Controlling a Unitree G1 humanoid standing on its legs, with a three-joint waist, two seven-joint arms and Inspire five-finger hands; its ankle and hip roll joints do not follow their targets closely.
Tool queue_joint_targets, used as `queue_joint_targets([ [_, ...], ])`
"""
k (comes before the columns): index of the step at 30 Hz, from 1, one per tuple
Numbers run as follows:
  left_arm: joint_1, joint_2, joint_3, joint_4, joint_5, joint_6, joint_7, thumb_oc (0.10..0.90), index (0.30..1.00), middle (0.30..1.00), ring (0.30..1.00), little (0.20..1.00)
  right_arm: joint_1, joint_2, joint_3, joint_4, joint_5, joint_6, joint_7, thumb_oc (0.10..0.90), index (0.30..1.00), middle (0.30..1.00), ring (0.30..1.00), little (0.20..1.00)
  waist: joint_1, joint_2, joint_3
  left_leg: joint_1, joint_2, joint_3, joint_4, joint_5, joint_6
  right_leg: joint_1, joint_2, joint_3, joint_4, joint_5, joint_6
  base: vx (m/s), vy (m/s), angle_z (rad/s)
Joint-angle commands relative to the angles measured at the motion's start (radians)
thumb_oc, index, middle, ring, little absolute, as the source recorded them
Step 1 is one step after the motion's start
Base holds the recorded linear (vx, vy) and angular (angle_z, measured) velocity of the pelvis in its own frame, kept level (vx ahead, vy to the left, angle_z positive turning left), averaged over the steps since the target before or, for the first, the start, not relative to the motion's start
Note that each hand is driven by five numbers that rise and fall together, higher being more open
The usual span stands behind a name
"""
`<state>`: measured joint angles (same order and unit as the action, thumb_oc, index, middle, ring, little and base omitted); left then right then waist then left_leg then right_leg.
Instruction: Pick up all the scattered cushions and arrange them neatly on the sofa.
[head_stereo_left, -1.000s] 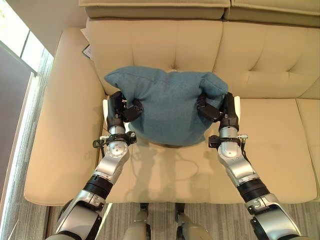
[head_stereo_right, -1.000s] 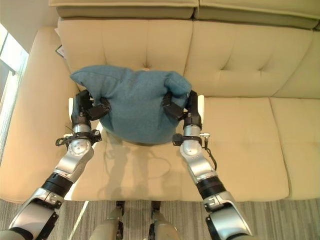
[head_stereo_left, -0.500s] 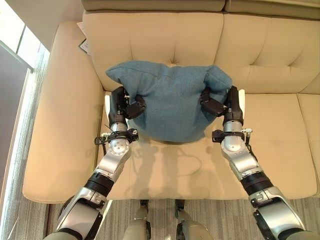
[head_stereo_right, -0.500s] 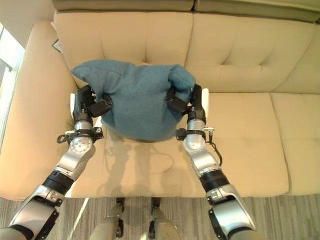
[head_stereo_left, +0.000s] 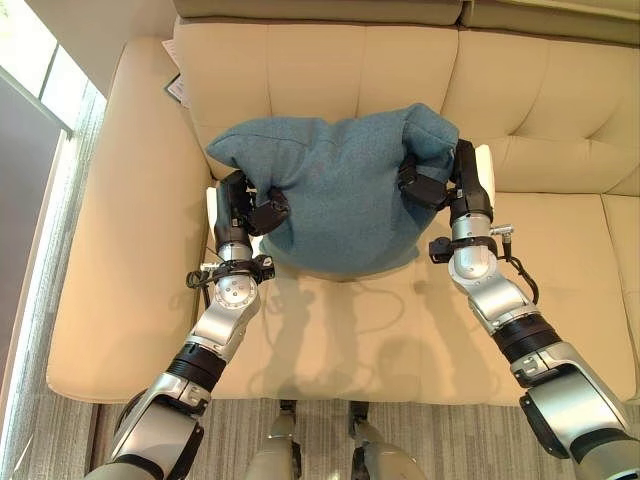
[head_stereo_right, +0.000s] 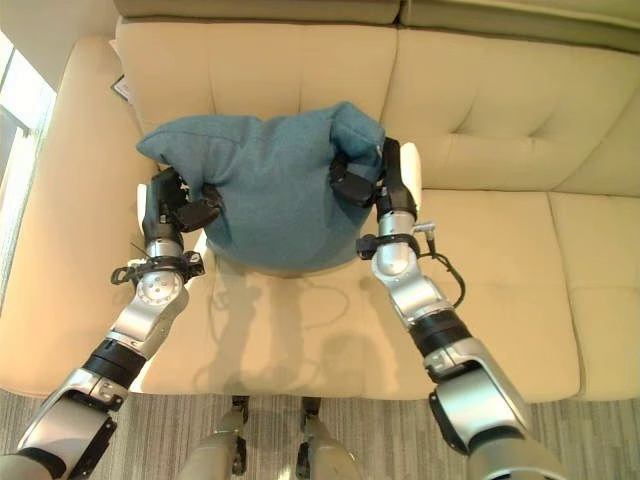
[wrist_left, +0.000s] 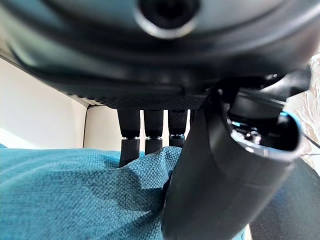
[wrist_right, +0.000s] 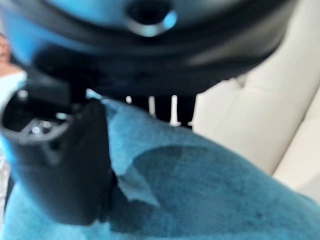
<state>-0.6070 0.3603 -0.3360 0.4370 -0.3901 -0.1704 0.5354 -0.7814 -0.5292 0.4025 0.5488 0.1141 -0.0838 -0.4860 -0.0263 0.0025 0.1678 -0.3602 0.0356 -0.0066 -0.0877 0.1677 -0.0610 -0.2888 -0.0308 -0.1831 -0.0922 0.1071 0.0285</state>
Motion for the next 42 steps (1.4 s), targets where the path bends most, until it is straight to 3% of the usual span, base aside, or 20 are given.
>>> queue_joint_targets([
  [1, -0.232, 0.001, -0.072, -0.014, 0.078, -0.154, -0.030, 0.400, 0.300, 0.300, 0.300, 0.300, -0.177, 0.026, -0.011, -0.092, -0.068, -0.106, -0.006, 0.400, 0.300, 0.300, 0.300, 0.300, 0.009, -0.046, -0.078, 0.041, -0.011, 0.072, 0.000, -0.082, -0.035, -0.005, -0.008, 0.029, 0.005, -0.063, 0.093, 0.00, 0.000, 0.00],
  [9, -0.253, 0.009, -0.083, 0.065, 0.068, -0.135, -0.044, 0.400, 0.300, 0.300, 0.300, 0.300, -0.169, 0.029, -0.017, -0.006, -0.102, -0.076, -0.042, 0.400, 0.300, 0.300, 0.300, 0.300, 0.006, -0.044, -0.069, 0.027, -0.010, 0.068, 0.000, -0.078, -0.036, -0.015, -0.009, 0.024, 0.005, -0.063, 0.093, 0.00, -0.002, 0.00],
  [10, -0.288, 0.025, -0.086, 0.113, 0.075, -0.127, -0.033, 0.711, 0.766, 0.766, 0.766, 0.766, -0.192, 0.033, -0.013, 0.051, -0.098, -0.067, -0.060, 0.800, 0.900, 0.900, 0.900, 0.900, 0.005, -0.043, -0.065, 0.033, -0.010, 0.070, 0.000, -0.083, -0.036, -0.011, -0.007, 0.026, 0.005, -0.066, 0.094, 0.00, 0.000, 0.00],
  [11, -0.290, 0.025, -0.086, 0.114, 0.075, -0.128, -0.033, 0.800, 0.900, 0.900, 0.900, 0.900, -0.193, 0.033, -0.013, 0.051, -0.098, -0.067, -0.060, 0.800, 0.900, 0.900, 0.900, 0.900, 0.005, -0.044, -0.066, 0.029, -0.010, 0.069, 0.000, -0.079, -0.036, -0.014, -0.008, 0.025, 0.005, -0.063, 0.094, 0.00, 0.000, 0.00],
  [17, -0.375, 0.085, -0.056, 0.233, 0.050, -0.097, -0.016, 0.800, 0.900, 0.900, 0.900, 0.900, -0.295, -0.045, 0.014, 0.241, -0.100, -0.004, -0.079, 0.800, 0.900, 0.900, 0.900, 0.900, 0.004, -0.042, -0.059, 0.043, -0.010, 0.069, 0.000, -0.081, -0.036, -0.003, -0.003, 0.025, 0.005, -0.062, 0.095, 0.00, 0.000, 0.00],
  [25, -0.332, 0.204, 0.015, 0.328, 0.030, -0.057, -0.054, 0.800, 0.900, 0.900, 0.900, 0.900, -0.225, -0.205, -0.065, 0.364, -0.044, 0.039, -0.067, 0.800, 0.900, 0.900, 0.900, 0.900, -0.003, -0.040, -0.075, 0.066, -0.011, 0.073, 0.000, -0.091, -0.034, 0.019, -0.004, 0.022, 0.005, -0.068, 0.098, 0.01, 0.001, 0.02],
  [28, -0.272, 0.258, 0.053, 0.300, 0.033, -0.057, -0.069, 0.800, 0.900, 0.900, 0.900, 0.900, -0.153, -0.267, -0.132, 0.354, -0.004, 0.029, -0.062, 0.800, 0.900, 0.900, 0.900, 0.900, -0.006, -0.041, -0.086, 0.069, -0.011, 0.073, 0.000, -0.095, -0.032, 0.020, -0.006, 0.022, 0.005, -0.068, 0.100, 0.02, -0.002, 0.04],
  [32, -0.076, 0.278, 0.127, 0.127, 0.100, -0.059, -0.108, 0.800, 0.900, 0.900, 0.900, 0.900, 0.080, -0.294, -0.289, 0.229, 0.028, -0.011, -0.036, 0.800, 0.900, 0.900, 0.900, 0.900, -0.012, -0.041, -0.097, 0.089, -0.010, 0.079, 0.000, -0.105, -0.028, 0.039, -0.007, 0.024, 0.005, -0.076, 0.099, 0.03, 0.003, 0.02],
  [38, 0.203, 0.215, 0.210, -0.054, 0.153, -0.060, -0.171, 0.800, 0.900, 0.900, 0.900, 0.900, 0.393, -0.230, -0.428, 0.040, -0.054, -0.024, 0.018, 0.800, 0.900, 0.900, 0.900, 0.900, -0.019, -0.045, -0.105, 0.143, -0.006, 0.087, 0.000, -0.122, -0.023, 0.090, -0.008, 0.027, 0.005, -0.090, 0.098, 0.04, -0.008, 0.00],
  [42, 0.204, 0.215, 0.210, -0.054, 0.153, -0.059, -0.171, 0.800, 0.900, 0.900, 0.900, 0.900, 0.395, -0.230, -0.429, 0.038, -0.054, -0.023, 0.019, 0.800, 0.900, 0.900, 0.900, 0.900, -0.018, -0.046, -0.104, 0.144, -0.006, 0.088, 0.000, -0.122, -0.023, 0.091, -0.008, 0.027, 0.005, -0.091, 0.098, 0.00, 0.000, -0.02],
])
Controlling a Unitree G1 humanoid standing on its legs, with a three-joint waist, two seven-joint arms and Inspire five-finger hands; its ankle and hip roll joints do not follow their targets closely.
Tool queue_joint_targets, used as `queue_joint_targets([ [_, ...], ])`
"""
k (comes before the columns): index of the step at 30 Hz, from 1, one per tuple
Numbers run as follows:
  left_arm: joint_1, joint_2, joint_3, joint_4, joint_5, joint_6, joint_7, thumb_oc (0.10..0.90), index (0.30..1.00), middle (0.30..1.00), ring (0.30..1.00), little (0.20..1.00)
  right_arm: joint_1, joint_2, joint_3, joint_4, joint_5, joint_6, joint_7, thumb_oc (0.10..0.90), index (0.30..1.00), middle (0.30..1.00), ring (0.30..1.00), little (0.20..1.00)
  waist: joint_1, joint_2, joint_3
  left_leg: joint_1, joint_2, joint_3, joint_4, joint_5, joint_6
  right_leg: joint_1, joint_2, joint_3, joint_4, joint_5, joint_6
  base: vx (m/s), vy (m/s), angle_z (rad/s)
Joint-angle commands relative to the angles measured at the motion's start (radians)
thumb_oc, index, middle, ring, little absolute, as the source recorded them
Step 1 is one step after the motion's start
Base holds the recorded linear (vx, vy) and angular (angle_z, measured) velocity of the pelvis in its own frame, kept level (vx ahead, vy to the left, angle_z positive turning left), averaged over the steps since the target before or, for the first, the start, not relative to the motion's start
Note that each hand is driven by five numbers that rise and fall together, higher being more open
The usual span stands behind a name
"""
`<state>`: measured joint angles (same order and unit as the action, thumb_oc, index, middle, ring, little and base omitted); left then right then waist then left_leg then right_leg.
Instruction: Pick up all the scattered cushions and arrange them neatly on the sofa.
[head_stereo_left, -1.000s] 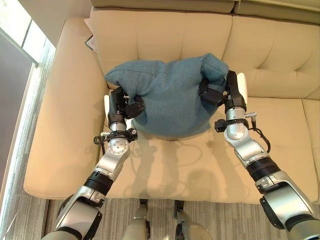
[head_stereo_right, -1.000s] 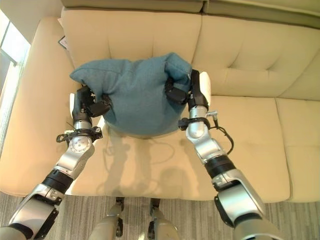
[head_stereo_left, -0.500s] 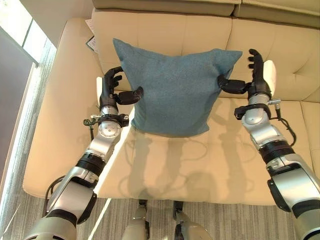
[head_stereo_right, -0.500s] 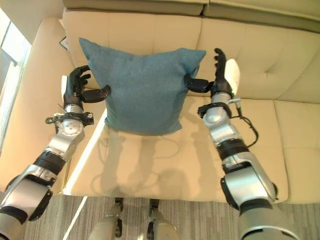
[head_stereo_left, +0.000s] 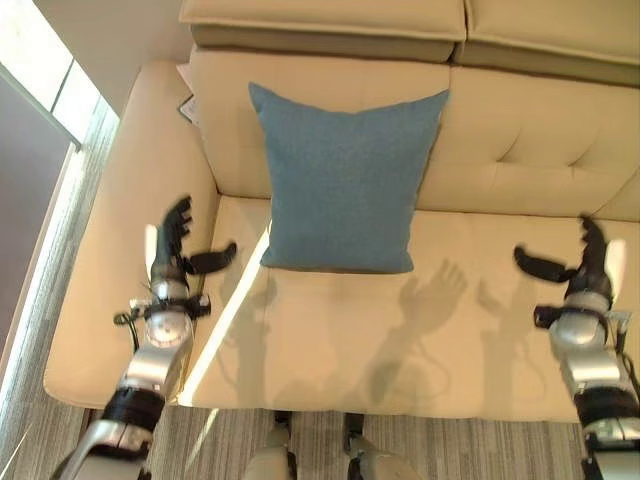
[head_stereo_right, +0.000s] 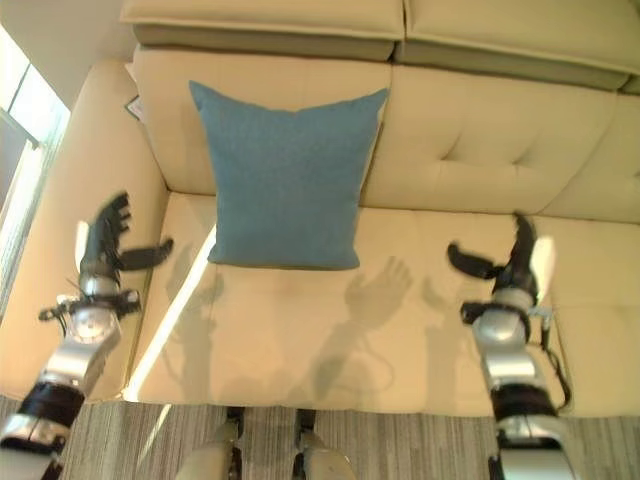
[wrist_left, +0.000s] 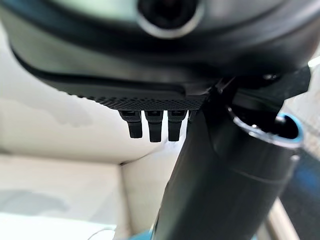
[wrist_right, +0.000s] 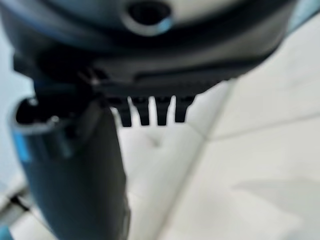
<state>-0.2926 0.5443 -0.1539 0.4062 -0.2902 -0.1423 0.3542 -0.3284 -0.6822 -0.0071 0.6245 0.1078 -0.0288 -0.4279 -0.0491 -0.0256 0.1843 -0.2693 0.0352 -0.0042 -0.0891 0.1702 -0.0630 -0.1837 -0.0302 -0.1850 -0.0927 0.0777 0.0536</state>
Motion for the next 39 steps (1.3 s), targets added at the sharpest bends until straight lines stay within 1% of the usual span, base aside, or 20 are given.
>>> queue_joint_targets([
  [1, -0.111, 0.031, 0.027, -0.024, 0.054, -0.087, 0.010, 0.800, 0.900, 0.900, 0.900, 0.900, -0.058, -0.077, -0.019, -0.037, -0.048, -0.078, -0.040, 0.800, 0.900, 0.900, 0.900, 0.900, 0.004, -0.018, -0.121, 0.053, -0.006, 0.085, 0.002, -0.125, -0.021, -0.014, -0.008, 0.029, 0.005, -0.061, 0.073, 0.00, 0.000, -0.03],
  [11, -0.111, 0.031, 0.027, -0.024, 0.054, -0.087, 0.010, 0.800, 0.900, 0.900, 0.900, 0.900, -0.058, -0.077, -0.019, -0.037, -0.048, -0.078, -0.040, 0.800, 0.900, 0.900, 0.900, 0.900, 0.004, -0.018, -0.121, 0.053, -0.006, 0.085, 0.002, -0.125, -0.021, -0.014, -0.008, 0.029, 0.005, -0.061, 0.073, 0.00, -0.001, 0.00],
  [12, -0.056, 0.016, 0.049, -0.044, 0.063, -0.088, -0.007, 0.800, 0.900, 0.900, 0.900, 0.900, -0.002, -0.059, -0.037, -0.062, -0.065, -0.079, -0.022, 0.800, 0.900, 0.900, 0.900, 0.900, 0.001, -0.017, -0.120, 0.062, -0.006, 0.087, 0.002, -0.127, -0.019, -0.006, -0.009, 0.031, 0.005, -0.063, 0.073, 0.05, -0.047, 0.04],
  [13, 0.183, -0.029, 0.093, -0.088, 0.139, -0.065, -0.097, 0.800, 0.900, 0.900, 0.900, 0.900, 0.216, 0.051, -0.076, -0.081, -0.163, -0.074, 0.039, 0.800, 0.900, 0.900, 0.900, 0.900, -0.007, -0.013, -0.118, 0.132, -0.002, 0.105, 0.002, -0.149, -0.009, 0.060, -0.009, 0.034, 0.005, -0.077, 0.075, 0.04, -0.052, 0.03],
  [14, 0.242, -0.020, 0.091, -0.085, 0.193, -0.057, -0.123, 0.800, 0.900, 0.900, 0.900, 0.900, 0.267, 0.079, -0.080, -0.065, -0.197, -0.073, 0.051, 0.800, 0.900, 0.900, 0.900, 0.900, -0.012, -0.010, -0.120, 0.153, -0.002, 0.116, 0.002, -0.154, -0.006, 0.079, -0.008, 0.039, 0.005, -0.079, 0.076, -0.04, -0.104, -0.01],
  [15, 0.355, -0.100, 0.085, 0.072, 0.210, -0.013, -0.158, 0.800, 0.900, 0.900, 0.900, 0.900, 0.350, 0.159, -0.031, 0.040, -0.245, -0.051, 0.094, 0.800, 0.900, 0.900, 0.900, 0.900, -0.023, -0.008, -0.139, 0.203, 0.004, 0.140, 0.002, -0.157, -0.001, 0.129, -0.002, 0.050, 0.005, -0.077, 0.073, -0.18, -0.127, -0.20],
  [16, 0.420, -0.144, 0.064, 0.190, 0.266, 0.014, -0.169, 0.800, 0.900, 0.900, 0.900, 0.900, 0.406, 0.210, -0.002, 0.102, -0.232, -0.053, 0.125, 0.800, 0.900, 0.900, 0.900, 0.900, -0.026, -0.005, -0.153, 0.242, 0.012, 0.150, 0.002, -0.159, 0.002, 0.161, 0.009, 0.073, 0.005, -0.082, 0.069, -0.18, -0.128, -0.46],
  [20, 0.430, -0.159, 0.063, 0.235, 0.276, 0.019, -0.172, 0.800, 0.900, 0.900, 0.900, 0.900, 0.423, 0.225, 0.002, 0.120, -0.218, -0.057, 0.138, 0.800, 0.900, 0.900, 0.900, 0.900, -0.026, -0.005, -0.161, 0.258, 0.016, 0.156, 0.002, -0.161, 0.003, 0.174, 0.012, 0.080, 0.005, -0.088, 0.067, -0.05, -0.036, -0.53],
  [24, 0.401, -0.163, 0.044, 0.288, 0.284, 0.021, -0.160, 0.800, 0.900, 0.900, 0.900, 0.900, 0.416, 0.231, 0.021, 0.178, -0.197, -0.059, 0.143, 0.800, 0.900, 0.900, 0.900, 0.900, -0.029, -0.004, -0.167, 0.280, 0.020, 0.159, 0.002, -0.162, 0.000, 0.194, 0.014, 0.082, 0.005, -0.094, 0.065, -0.03, -0.031, -0.05],
  [31, 0.369, -0.166, 0.030, 0.344, 0.291, 0.025, -0.137, 0.800, 0.900, 0.900, 0.900, 0.900, 0.405, 0.244, 0.023, 0.221, -0.157, -0.070, 0.138, 0.800, 0.900, 0.900, 0.900, 0.900, -0.036, -0.004, -0.165, 0.277, 0.025, 0.147, 0.002, -0.152, -0.005, 0.198, 0.021, 0.084, 0.005, -0.099, 0.057, -0.03, -0.025, 0.06],
  [34, 0.354, -0.177, 0.019, 0.375, 0.283, 0.029, -0.138, 0.800, 0.900, 0.900, 0.900, 0.900, 0.393, 0.256, 0.034, 0.255, -0.144, -0.071, 0.137, 0.800, 0.900, 0.900, 0.900, 0.900, -0.041, -0.003, -0.153, 0.272, 0.025, 0.140, 0.002, -0.137, -0.002, 0.194, 0.023, 0.091, 0.005, -0.100, 0.051, -0.10, -0.016, 0.12],
  [35, 0.344, -0.179, 0.012, 0.384, 0.280, 0.032, -0.135, 0.800, 0.900, 0.900, 0.900, 0.900, 0.382, 0.256, 0.038, 0.264, -0.137, -0.070, 0.132, 0.800, 0.900, 0.900, 0.900, 0.900, -0.039, -0.012, -0.134, 0.241, 0.021, 0.133, 0.058, -0.140, 0.002, 0.194, 0.015, 0.093, 0.005, -0.096, 0.047, -0.17, -0.020, 0.10],
  [36, 0.337, -0.182, 0.008, 0.388, 0.274, 0.034, -0.138, 0.800, 0.900, 0.900, 0.900, 0.900, 0.373, 0.257, 0.040, 0.273, -0.132, -0.067, 0.130, 0.800, 0.900, 0.900, 0.900, 0.900, -0.038, -0.023, -0.119, 0.211, 0.018, 0.131, 0.115, -0.159, 0.002, 0.187, 0.004, 0.094, 0.005, -0.089, 0.043, -0.33, 0.003, 0.20],
  [37, 0.323, -0.196, 0.002, 0.421, 0.268, 0.037, -0.145, 0.800, 0.900, 0.900, 0.900, 0.900, 0.350, 0.258, 0.046, 0.292, -0.124, -0.063, 0.129, 0.800, 0.900, 0.900, 0.900, 0.900, -0.036, -0.041, -0.104, 0.195, -0.007, 0.102, 0.221, -0.244, 0.009, 0.163, -0.015, 0.095, 0.012, -0.074, 0.038, -0.25, 0.015, 0.19],
  [38, 0.323, -0.196, 0.002, 0.421, 0.268, 0.036, -0.145, 0.800, 0.900, 0.900, 0.900, 0.900, 0.350, 0.258, 0.046, 0.292, -0.124, -0.063, 0.129, 0.800, 0.900, 0.900, 0.900, 0.900, -0.036, -0.040, -0.105, 0.193, -0.006, 0.101, 0.225, -0.246, 0.009, 0.163, -0.014, 0.095, 0.012, -0.074, 0.038, -0.21, 0.048, 0.14],
  [39, 0.324, -0.207, 0.001, 0.442, 0.263, 0.038, -0.147, 0.800, 0.900, 0.900, 0.900, 0.900, 0.338, 0.259, 0.052, 0.298, -0.124, -0.062, 0.130, 0.800, 0.900, 0.900, 0.900, 0.900, -0.033, -0.045, -0.101, 0.198, -0.024, 0.070, 0.293, -0.274, 0.013, 0.155, -0.017, 0.101, 0.016, -0.063, 0.035, -0.12, 0.094, -0.06],
])
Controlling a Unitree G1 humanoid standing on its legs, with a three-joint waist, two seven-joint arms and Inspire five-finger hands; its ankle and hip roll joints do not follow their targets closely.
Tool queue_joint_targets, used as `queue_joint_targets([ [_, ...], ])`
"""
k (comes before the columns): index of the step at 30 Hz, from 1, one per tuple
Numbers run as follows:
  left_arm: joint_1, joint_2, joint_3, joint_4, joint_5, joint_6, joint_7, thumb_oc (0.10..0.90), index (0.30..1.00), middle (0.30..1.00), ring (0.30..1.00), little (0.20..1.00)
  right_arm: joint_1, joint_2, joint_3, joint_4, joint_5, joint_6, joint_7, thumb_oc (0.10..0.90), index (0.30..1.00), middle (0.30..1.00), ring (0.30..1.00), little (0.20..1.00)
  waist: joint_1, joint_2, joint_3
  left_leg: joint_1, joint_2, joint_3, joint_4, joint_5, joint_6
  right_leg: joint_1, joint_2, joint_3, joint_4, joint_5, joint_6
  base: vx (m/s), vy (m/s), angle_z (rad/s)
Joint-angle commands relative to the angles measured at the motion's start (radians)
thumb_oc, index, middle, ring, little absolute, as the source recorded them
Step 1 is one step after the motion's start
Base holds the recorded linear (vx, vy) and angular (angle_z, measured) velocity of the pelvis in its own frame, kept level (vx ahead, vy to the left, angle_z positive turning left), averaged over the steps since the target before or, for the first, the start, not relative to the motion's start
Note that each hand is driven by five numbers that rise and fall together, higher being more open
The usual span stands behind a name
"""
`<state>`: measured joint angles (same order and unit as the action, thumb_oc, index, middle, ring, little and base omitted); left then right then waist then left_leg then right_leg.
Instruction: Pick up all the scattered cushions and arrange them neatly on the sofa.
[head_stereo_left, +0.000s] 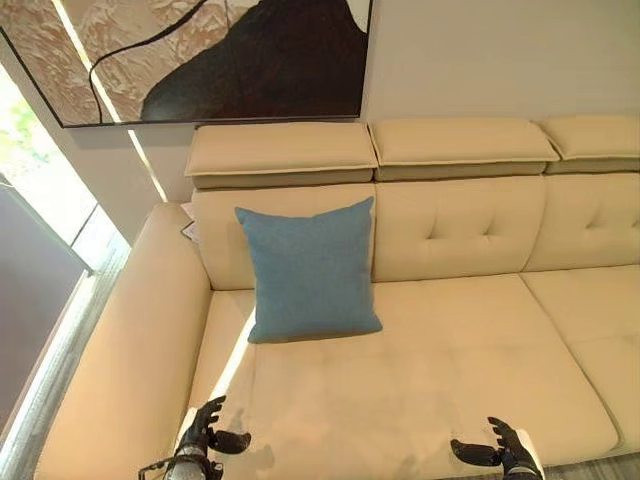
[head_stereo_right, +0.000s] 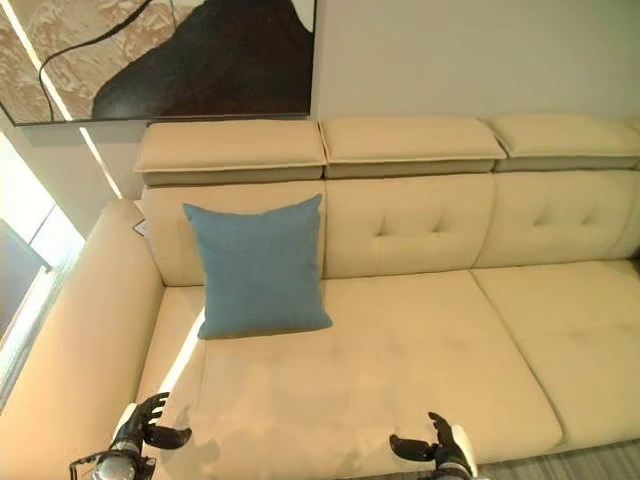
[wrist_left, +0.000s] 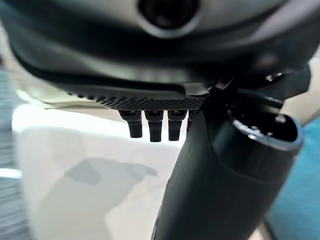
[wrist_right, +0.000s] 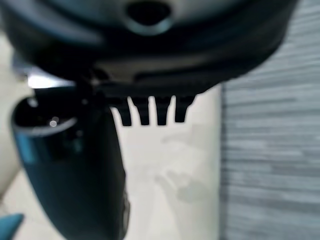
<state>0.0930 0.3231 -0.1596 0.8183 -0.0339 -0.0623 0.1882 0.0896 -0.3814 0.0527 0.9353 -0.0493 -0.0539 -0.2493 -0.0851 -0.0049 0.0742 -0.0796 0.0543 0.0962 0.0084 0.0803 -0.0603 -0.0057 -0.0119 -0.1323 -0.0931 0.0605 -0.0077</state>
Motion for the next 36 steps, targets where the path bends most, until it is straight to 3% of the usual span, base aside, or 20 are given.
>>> queue_joint_targets([
  [1, -0.047, -0.008, 0.015, 0.061, -0.010, -0.041, 0.013, 0.800, 0.900, 0.900, 0.900, 0.900, -0.085, -0.041, -0.005, -0.010, 0.028, -0.036, -0.048, 0.800, 0.900, 0.900, 0.900, 0.900, 0.004, -0.068, 0.005, 0.029, -0.060, -0.085, 0.268, -0.198, 0.012, -0.035, -0.035, 0.058, 0.023, -0.034, 0.096, -0.12, 0.093, -0.19],
  [3, -0.043, -0.018, 0.018, 0.086, -0.015, -0.041, 0.014, 0.800, 0.900, 0.900, 0.900, 0.900, -0.089, -0.042, -0.002, 0.000, 0.027, -0.036, -0.045, 0.800, 0.900, 0.900, 0.900, 0.900, 0.003, -0.063, 0.007, 0.044, -0.061, -0.109, 0.289, -0.207, 0.011, -0.039, -0.030, 0.065, 0.029, -0.029, 0.097, -0.07, 0.133, -0.39],
  [4, -0.040, -0.032, 0.018, 0.119, -0.022, -0.040, 0.014, 0.800, 0.900, 0.900, 0.900, 0.900, -0.088, -0.037, 0.002, 0.014, 0.025, -0.032, -0.036, 0.800, 0.900, 0.900, 0.900, 0.900, -0.004, -0.053, 0.002, 0.089, -0.063, -0.138, 0.230, -0.229, 0.013, -0.053, -0.025, 0.077, 0.039, -0.022, 0.104, -0.05, 0.151, -0.35],
  [8, -0.063, -0.054, 0.006, 0.204, -0.007, -0.030, 0.013, 0.800, 0.900, 0.900, 0.900, 0.900, -0.098, -0.009, 0.007, 0.096, 0.033, -0.024, -0.030, 0.800, 0.900, 0.900, 0.900, 0.900, -0.021, -0.049, -0.009, 0.162, -0.065, -0.113, 0.074, -0.258, 0.028, -0.092, -0.042, 0.075, 0.054, 0.001, 0.124, -0.06, 0.198, -0.08],
  [10, -0.071, -0.053, 0.001, 0.208, -0.006, -0.032, 0.015, 0.800, 0.900, 0.900, 0.900, 0.900, -0.101, 0.000, 0.012, 0.111, 0.031, -0.020, -0.030, 0.800, 0.900, 0.900, 0.900, 0.900, -0.021, -0.053, -0.004, 0.167, -0.072, -0.113, 0.053, -0.254, 0.036, -0.105, -0.049, 0.077, 0.060, 0.011, 0.131, -0.16, 0.226, -0.01],
  [13, -0.097, -0.043, -0.013, 0.208, 0.002, -0.041, 0.025, 0.800, 0.900, 0.900, 0.900, 0.900, -0.117, 0.031, 0.044, 0.168, 0.010, -0.002, -0.029, 0.800, 0.900, 0.900, 0.900, 0.900, -0.015, -0.073, 0.028, 0.163, -0.108, -0.123, 0.002, -0.235, 0.061, -0.166, -0.077, 0.098, 0.068, 0.069, 0.173, -0.23, 0.222, -0.16],
  [17, -0.115, -0.026, -0.016, 0.227, 0.017, -0.044, 0.025, 0.800, 0.900, 0.900, 0.900, 0.900, -0.132, 0.051, 0.059, 0.188, 0.001, 0.007, -0.026, 0.800, 0.900, 0.900, 0.900, 0.900, -0.007, -0.081, 0.056, 0.149, -0.111, -0.095, -0.013, -0.211, 0.071, -0.218, -0.089, 0.081, 0.095, 0.104, 0.203, -0.24, 0.132, -0.35],
  [19, -0.123, -0.010, -0.017, 0.223, 0.018, -0.039, 0.027, 0.800, 0.900, 0.900, 0.900, 0.900, -0.144, 0.056, 0.068, 0.191, 0.008, 0.007, -0.025, 0.800, 0.900, 0.900, 0.900, 0.900, 0.006, -0.076, 0.072, 0.125, -0.101, -0.074, -0.016, -0.188, 0.079, -0.214, -0.090, 0.037, 0.144, 0.054, 0.191, -0.29, 0.107, -0.73],
  [21, -0.120, -0.002, -0.013, 0.245, 0.026, -0.031, 0.022, 0.800, 0.900, 0.900, 0.900, 0.900, -0.139, 0.063, 0.070, 0.204, 0.017, 0.000, -0.026, 0.800, 0.900, 0.900, 0.900, 0.900, 0.029, -0.066, 0.068, 0.112, -0.093, -0.044, -0.043, -0.162, 0.088, -0.171, -0.087, -0.021, 0.235, -0.021, 0.157, -0.24, 0.101, -0.52],
  [27, -0.110, 0.000, -0.002, 0.287, 0.034, -0.019, 0.015, 0.800, 0.900, 0.900, 0.900, 0.900, -0.131, 0.076, 0.070, 0.218, 0.025, -0.007, -0.019, 0.800, 0.900, 0.900, 0.900, 0.900, 0.055, -0.056, 0.037, 0.082, -0.079, 0.008, -0.052, -0.136, 0.092, -0.095, -0.057, -0.035, 0.331, -0.122, 0.141, -0.13, 0.012, -0.32],
  [29, -0.110, -0.001, 0.000, 0.291, 0.036, -0.020, 0.015, 0.800, 0.900, 0.900, 0.900, 0.900, -0.130, 0.079, 0.070, 0.216, 0.026, -0.009, -0.017, 0.800, 0.900, 0.900, 0.900, 0.900, 0.061, -0.057, 0.032, 0.067, -0.078, 0.024, -0.040, -0.134, 0.091, -0.074, -0.058, -0.046, 0.325, -0.129, 0.143, -0.11, -0.037, -0.36],
  [31, -0.106, -0.005, -0.006, 0.284, 0.035, -0.020, 0.014, 0.800, 0.900, 0.900, 0.900, 0.900, -0.132, 0.079, 0.075, 0.212, 0.029, -0.007, -0.017, 0.800, 0.900, 0.900, 0.900, 0.900, 0.079, -0.069, 0.015, 0.048, -0.078, 0.060, -0.026, -0.130, 0.085, -0.017, -0.061, -0.055, 0.241, -0.131, 0.142, -0.09, -0.124, -0.42],
  [32, -0.110, -0.011, -0.008, 0.286, 0.033, -0.020, 0.014, 0.800, 0.900, 0.900, 0.900, 0.900, -0.127, 0.082, 0.076, 0.210, 0.039, -0.009, -0.013, 0.800, 0.900, 0.900, 0.900, 0.900, 0.068, -0.071, 0.012, 0.038, -0.073, 0.061, -0.016, -0.125, 0.077, -0.016, -0.038, -0.010, 0.194, -0.136, 0.136, -0.04, -0.121, -0.33],
  [36, -0.128, -0.017, -0.027, 0.272, 0.037, -0.018, 0.008, 0.800, 0.900, 0.900, 0.900, 0.900, -0.115, 0.077, 0.074, 0.219, 0.052, -0.008, -0.010, 0.800, 0.900, 0.900, 0.900, 0.900, 0.051, -0.070, 0.020, 0.021, -0.068, 0.060, 0.021, -0.127, 0.073, -0.001, -0.025, 0.028, 0.137, -0.123, 0.124, -0.07, -0.091, -0.14],
])
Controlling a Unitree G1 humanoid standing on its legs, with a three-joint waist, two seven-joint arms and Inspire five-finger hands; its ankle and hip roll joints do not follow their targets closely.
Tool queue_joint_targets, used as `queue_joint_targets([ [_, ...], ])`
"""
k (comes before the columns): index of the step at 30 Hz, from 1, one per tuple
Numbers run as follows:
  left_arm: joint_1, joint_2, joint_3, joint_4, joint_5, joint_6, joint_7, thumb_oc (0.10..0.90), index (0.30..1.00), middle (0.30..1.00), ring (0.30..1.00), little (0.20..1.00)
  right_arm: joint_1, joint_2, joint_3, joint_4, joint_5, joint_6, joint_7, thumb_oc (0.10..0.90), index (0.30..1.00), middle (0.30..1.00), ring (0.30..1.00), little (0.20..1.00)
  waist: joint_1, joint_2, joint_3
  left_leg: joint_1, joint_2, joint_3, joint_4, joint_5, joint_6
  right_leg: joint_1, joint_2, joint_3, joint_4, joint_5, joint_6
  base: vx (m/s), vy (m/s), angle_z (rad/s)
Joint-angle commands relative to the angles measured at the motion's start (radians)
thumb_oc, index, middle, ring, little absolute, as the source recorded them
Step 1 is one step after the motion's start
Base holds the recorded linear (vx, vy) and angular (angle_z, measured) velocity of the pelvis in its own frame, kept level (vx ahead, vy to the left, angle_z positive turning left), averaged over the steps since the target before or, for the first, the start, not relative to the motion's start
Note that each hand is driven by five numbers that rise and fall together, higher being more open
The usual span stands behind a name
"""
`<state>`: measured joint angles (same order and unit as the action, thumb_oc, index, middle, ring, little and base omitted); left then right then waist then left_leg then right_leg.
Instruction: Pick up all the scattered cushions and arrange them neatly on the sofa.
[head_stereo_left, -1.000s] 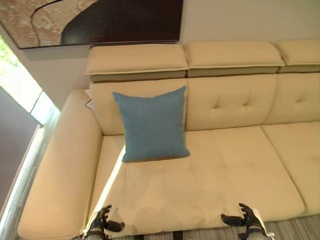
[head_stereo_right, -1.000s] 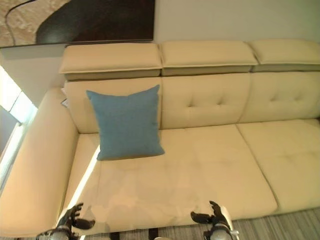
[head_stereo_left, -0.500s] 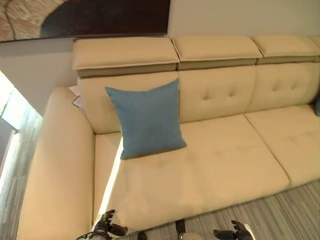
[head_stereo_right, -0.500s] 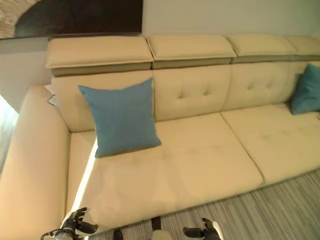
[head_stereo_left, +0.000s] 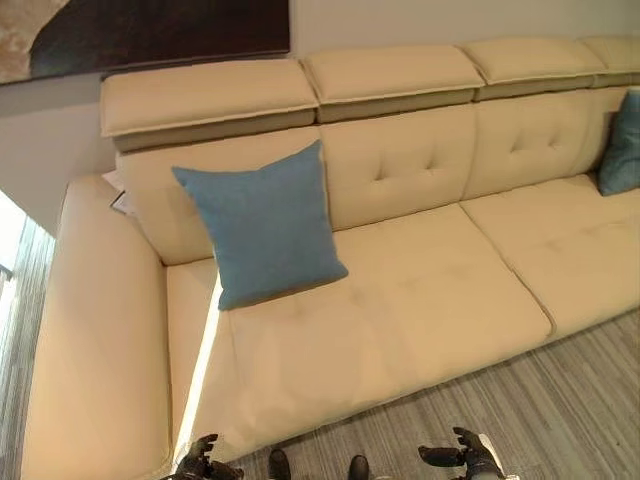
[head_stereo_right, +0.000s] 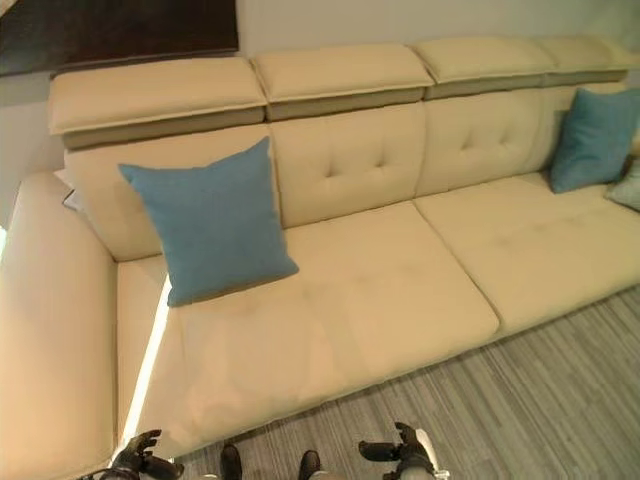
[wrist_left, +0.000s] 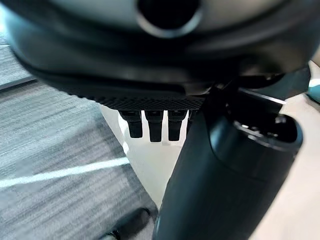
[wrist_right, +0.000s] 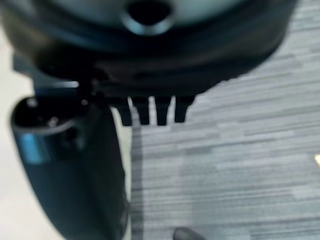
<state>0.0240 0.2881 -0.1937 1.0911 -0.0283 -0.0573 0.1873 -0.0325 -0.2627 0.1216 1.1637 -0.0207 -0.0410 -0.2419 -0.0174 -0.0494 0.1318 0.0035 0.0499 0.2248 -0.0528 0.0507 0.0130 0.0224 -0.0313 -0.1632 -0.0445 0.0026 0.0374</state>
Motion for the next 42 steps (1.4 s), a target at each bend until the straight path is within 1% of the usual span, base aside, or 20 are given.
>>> queue_joint_targets([
  [1, -0.064, 0.014, 0.001, -0.003, 0.032, -0.022, 0.008, 0.800, 0.900, 0.900, 0.900, 0.900, 0.008, -0.043, 0.003, -0.007, 0.030, -0.021, -0.018, 0.800, 0.900, 0.900, 0.900, 0.900, -0.021, -0.025, -0.035, -0.068, -0.061, -0.070, 0.093, -0.099, -0.001, -0.024, -0.003, 0.060, 0.074, -0.063, 0.076, -0.13, -0.064, -0.10],
  [4, -0.078, -0.001, -0.022, -0.022, 0.024, -0.018, 0.006, 0.800, 0.900, 0.900, 0.900, 0.900, 0.016, -0.045, -0.012, 0.015, 0.059, -0.019, -0.023, 0.800, 0.900, 0.900, 0.900, 0.900, -0.028, -0.023, -0.015, -0.099, -0.062, -0.113, 0.159, -0.105, -0.012, -0.026, -0.004, 0.076, 0.067, -0.050, 0.066, -0.14, -0.005, -0.11],
  [5, -0.091, -0.011, -0.040, -0.029, 0.016, -0.018, 0.003, 0.800, 0.900, 0.900, 0.900, 0.900, 0.013, -0.051, -0.015, 0.025, 0.065, -0.017, -0.028, 0.800, 0.900, 0.900, 0.900, 0.900, -0.022, -0.023, 0.002, -0.105, -0.091, -0.199, 0.207, -0.135, -0.023, -0.040, -0.003, 0.098, 0.082, -0.039, 0.060, -0.18, 0.033, -0.36],
  [10, -0.091, -0.011, -0.040, -0.029, 0.016, -0.019, 0.003, 0.800, 0.900, 0.900, 0.900, 0.900, 0.012, -0.051, -0.015, 0.025, 0.065, -0.017, -0.028, 0.800, 0.900, 0.900, 0.900, 0.900, -0.023, -0.024, -0.001, -0.109, -0.092, -0.200, 0.205, -0.132, -0.023, -0.044, -0.003, 0.097, 0.082, -0.038, 0.060, -0.04, 0.019, -0.40],
  [11, -0.091, -0.025, -0.043, -0.026, 0.004, -0.017, -0.001, 0.800, 0.900, 0.900, 0.900, 0.900, 0.013, -0.058, -0.024, 0.032, 0.068, -0.019, -0.031, 0.800, 0.900, 0.900, 0.900, 0.900, -0.020, -0.026, 0.001, -0.091, -0.109, -0.274, 0.250, -0.174, -0.026, -0.057, -0.006, 0.131, 0.091, -0.025, 0.060, -0.18, 0.248, 0.14],
  [12, -0.095, -0.048, -0.054, -0.012, -0.005, -0.021, 0.001, 0.800, 0.900, 0.900, 0.900, 0.900, 0.012, -0.069, -0.025, 0.042, 0.061, -0.013, -0.038, 0.800, 0.900, 0.900, 0.900, 0.900, -0.027, -0.016, -0.012, -0.041, -0.130, -0.390, 0.247, -0.202, -0.028, -0.103, 0.004, 0.203, 0.084, 0.015, 0.076, -0.21, 0.310, -0.74],
  [15, -0.126, -0.052, -0.068, 0.009, 0.005, -0.019, 0.009, 0.800, 0.900, 0.900, 0.900, 0.900, -0.004, -0.057, -0.014, 0.059, 0.054, 0.001, -0.042, 0.800, 0.900, 0.900, 0.900, 0.900, -0.052, -0.020, -0.009, -0.028, -0.129, -0.351, 0.172, -0.202, -0.011, -0.176, -0.005, 0.246, 0.068, 0.082, 0.116, -0.18, 0.266, -1.80],
  [16, -0.126, -0.052, -0.068, 0.010, 0.005, -0.020, 0.009, 0.800, 0.900, 0.900, 0.900, 0.900, -0.004, -0.057, -0.014, 0.059, 0.054, 0.001, -0.042, 0.800, 0.900, 0.900, 0.900, 0.900, -0.049, -0.020, -0.009, -0.027, -0.128, -0.348, 0.171, -0.201, -0.011, -0.176, -0.004, 0.249, 0.068, 0.082, 0.116, -0.14, 0.166, -1.27],
  [18, -0.139, -0.040, -0.076, 0.000, 0.015, -0.021, 0.012, 0.800, 0.900, 0.900, 0.900, 0.900, -0.011, -0.044, -0.001, 0.067, 0.043, 0.010, -0.042, 0.800, 0.900, 0.900, 0.900, 0.900, -0.049, -0.028, 0.001, -0.026, -0.124, -0.298, 0.131, -0.186, 0.004, -0.211, -0.019, 0.242, 0.049, 0.124, 0.153, -0.15, 0.137, -0.68],
  [20, -0.139, -0.040, -0.077, 0.000, 0.015, -0.021, 0.012, 0.800, 0.900, 0.900, 0.900, 0.900, -0.011, -0.044, -0.001, 0.067, 0.043, 0.010, -0.042, 0.800, 0.900, 0.900, 0.900, 0.900, -0.047, -0.028, 0.002, -0.024, -0.124, -0.296, 0.130, -0.186, 0.004, -0.211, -0.018, 0.244, 0.049, 0.124, 0.153, -0.14, 0.066, -1.08],
  [21, -0.153, -0.016, -0.088, -0.001, 0.029, -0.020, 0.013, 0.800, 0.900, 0.900, 0.900, 0.900, -0.012, -0.033, 0.014, 0.071, 0.026, 0.014, -0.038, 0.800, 0.900, 0.900, 0.900, 0.900, -0.022, -0.019, 0.031, -0.029, -0.095, -0.223, 0.113, -0.166, 0.010, -0.228, -0.050, 0.091, 0.094, 0.089, 0.143, -0.32, 0.128, -0.82],
  [22, -0.153, -0.010, -0.090, -0.003, 0.039, -0.017, 0.011, 0.800, 0.900, 0.900, 0.900, 0.900, -0.010, -0.033, 0.017, 0.074, 0.019, 0.013, -0.040, 0.800, 0.900, 0.900, 0.900, 0.900, -0.012, -0.012, 0.032, -0.032, -0.083, -0.199, 0.104, -0.156, 0.009, -0.213, -0.073, 0.008, 0.119, 0.058, 0.127, -0.32, 0.129, -0.92],
  [23, -0.154, -0.009, -0.090, -0.003, 0.039, -0.017, 0.011, 0.800, 0.900, 0.900, 0.900, 0.900, -0.010, -0.033, 0.017, 0.074, 0.019, 0.013, -0.040, 0.800, 0.900, 0.900, 0.900, 0.900, -0.014, -0.014, 0.030, -0.035, -0.085, -0.201, 0.103, -0.152, 0.009, -0.215, -0.075, 0.007, 0.119, 0.060, 0.127, -0.15, 0.068, -1.17],
  [24, -0.153, -0.005, -0.088, -0.008, 0.040, -0.014, 0.009, 0.800, 0.900, 0.900, 0.900, 0.900, -0.008, -0.032, 0.018, 0.078, 0.019, 0.012, -0.040, 0.800, 0.900, 0.900, 0.900, 0.900, -0.010, -0.009, 0.028, -0.035, -0.079, -0.183, 0.094, -0.143, 0.013, -0.205, -0.085, -0.033, 0.157, 0.037, 0.115, -0.07, 0.033, -1.61],
  [27, -0.160, -0.001, -0.083, -0.010, 0.033, -0.012, 0.006, 0.800, 0.900, 0.900, 0.900, 0.900, -0.002, -0.034, 0.006, 0.085, 0.027, 0.012, -0.043, 0.800, 0.900, 0.900, 0.900, 0.900, -0.006, -0.005, 0.025, -0.039, -0.074, -0.164, 0.096, -0.135, 0.024, -0.188, -0.078, -0.036, 0.222, 0.005, 0.107, -0.16, 0.044, -0.65],
  [28, -0.140, -0.006, -0.076, -0.004, 0.032, -0.010, 0.002, 0.800, 0.900, 0.900, 0.900, 0.900, 0.007, -0.035, -0.001, 0.094, 0.027, 0.012, -0.039, 0.800, 0.900, 0.900, 0.900, 0.900, 0.012, -0.003, -0.001, -0.035, -0.069, -0.117, 0.082, -0.128, 0.029, -0.111, -0.069, -0.042, 0.237, -0.042, 0.101, -0.16, 0.027, -0.26],
  [32, -0.132, -0.010, -0.068, -0.006, 0.024, -0.010, 0.002, 0.800, 0.900, 0.900, 0.900, 0.900, 0.003, -0.033, 0.006, 0.087, 0.020, 0.013, -0.040, 0.800, 0.900, 0.900, 0.900, 0.900, 0.047, -0.012, -0.028, -0.064, -0.059, -0.051, 0.072, -0.104, 0.021, -0.032, -0.083, -0.099, 0.165, -0.049, 0.106, -0.13, -0.023, -0.71],
  [34, -0.126, -0.015, -0.059, -0.007, 0.022, -0.007, 0.002, 0.800, 0.900, 0.900, 0.900, 0.900, -0.003, -0.036, 0.019, 0.079, 0.015, 0.016, -0.042, 0.800, 0.900, 0.900, 0.900, 0.900, 0.055, -0.014, -0.046, -0.057, -0.051, -0.026, 0.049, -0.087, 0.013, -0.017, -0.070, -0.094, 0.108, -0.056, 0.108, -0.05, -0.141, -0.68],
  [37, -0.133, -0.022, -0.061, 0.001, 0.018, -0.005, 0.004, 0.800, 0.900, 0.900, 0.900, 0.900, -0.009, -0.037, 0.023, 0.074, 0.019, 0.016, -0.040, 0.800, 0.900, 0.900, 0.900, 0.900, 0.046, -0.007, -0.043, -0.051, -0.044, -0.026, 0.041, -0.076, 0.005, -0.019, -0.055, -0.072, 0.095, -0.059, 0.101, -0.02, -0.132, -0.59],
  [42, -0.145, -0.038, -0.074, 0.007, 0.013, -0.005, 0.003, 0.800, 0.900, 0.900, 0.900, 0.900, -0.007, -0.041, 0.020, 0.070, 0.042, 0.006, -0.045, 0.800, 0.900, 0.900, 0.900, 0.900, 0.016, 0.005, -0.027, -0.037, -0.020, -0.036, 0.066, -0.079, -0.013, -0.006, -0.029, -0.035, 0.062, -0.063, 0.077, -0.02, -0.147, -0.11],
])
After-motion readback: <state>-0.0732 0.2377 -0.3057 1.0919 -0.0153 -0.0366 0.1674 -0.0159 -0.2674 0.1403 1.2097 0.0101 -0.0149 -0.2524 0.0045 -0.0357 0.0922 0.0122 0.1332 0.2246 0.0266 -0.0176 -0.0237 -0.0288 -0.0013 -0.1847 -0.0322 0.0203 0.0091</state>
